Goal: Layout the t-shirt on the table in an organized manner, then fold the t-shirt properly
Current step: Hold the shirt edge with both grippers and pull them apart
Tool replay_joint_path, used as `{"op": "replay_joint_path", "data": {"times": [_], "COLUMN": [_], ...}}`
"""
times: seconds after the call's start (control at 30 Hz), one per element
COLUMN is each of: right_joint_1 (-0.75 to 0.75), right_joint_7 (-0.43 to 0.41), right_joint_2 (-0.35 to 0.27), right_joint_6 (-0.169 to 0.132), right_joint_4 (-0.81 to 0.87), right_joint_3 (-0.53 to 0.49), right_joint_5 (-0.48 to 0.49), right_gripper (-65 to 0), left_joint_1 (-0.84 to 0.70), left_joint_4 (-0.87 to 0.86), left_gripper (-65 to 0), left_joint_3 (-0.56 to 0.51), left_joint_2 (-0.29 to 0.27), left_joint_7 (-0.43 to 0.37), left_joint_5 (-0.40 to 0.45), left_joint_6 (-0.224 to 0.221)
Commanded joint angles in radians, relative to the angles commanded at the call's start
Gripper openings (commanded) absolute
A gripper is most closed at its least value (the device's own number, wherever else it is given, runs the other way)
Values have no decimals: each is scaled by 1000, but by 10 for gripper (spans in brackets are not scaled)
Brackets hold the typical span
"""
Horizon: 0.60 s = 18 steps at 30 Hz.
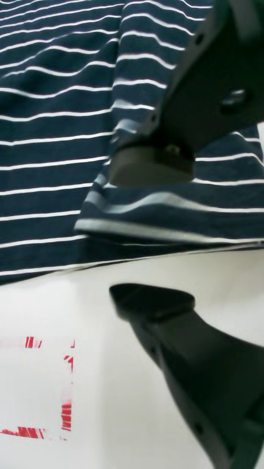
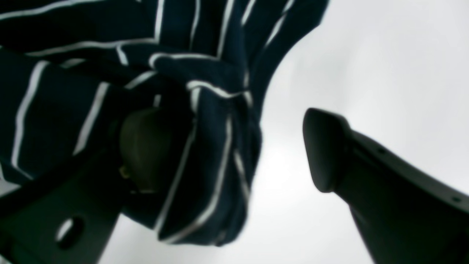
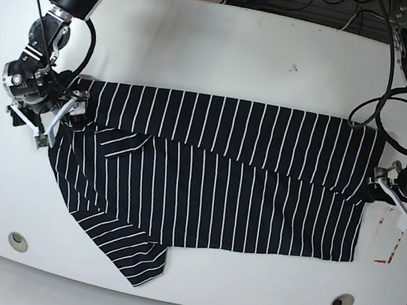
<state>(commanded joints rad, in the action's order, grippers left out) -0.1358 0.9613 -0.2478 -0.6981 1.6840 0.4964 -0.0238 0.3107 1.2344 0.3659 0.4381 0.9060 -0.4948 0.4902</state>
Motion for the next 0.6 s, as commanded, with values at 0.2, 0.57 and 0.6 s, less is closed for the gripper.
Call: {"op": "replay_joint_path", "data": {"times": [0.2, 0.57, 0.6], "right_joint_1": [3, 86, 91], "right_joint_7": [110, 190, 190], "right_joint_2": [3, 77, 84], "right_joint_6": [0, 0, 0], "right_joint_4": [146, 275, 272], "right_joint_3": [3, 31, 44], "right_joint_5": [0, 0, 0], "right_gripper": [-40, -68, -76], "left_joint_1": [5, -149, -163], "left_joint_4": [91, 290, 307], "left_gripper": [-258, -258, -258], "left_joint_3": [5, 66, 68], "left_joint_2": [26, -11, -20], "left_joint_7": [5, 5, 5], "left_joint_5": [-3, -3, -3], "left_joint_6": [0, 0, 0]}}
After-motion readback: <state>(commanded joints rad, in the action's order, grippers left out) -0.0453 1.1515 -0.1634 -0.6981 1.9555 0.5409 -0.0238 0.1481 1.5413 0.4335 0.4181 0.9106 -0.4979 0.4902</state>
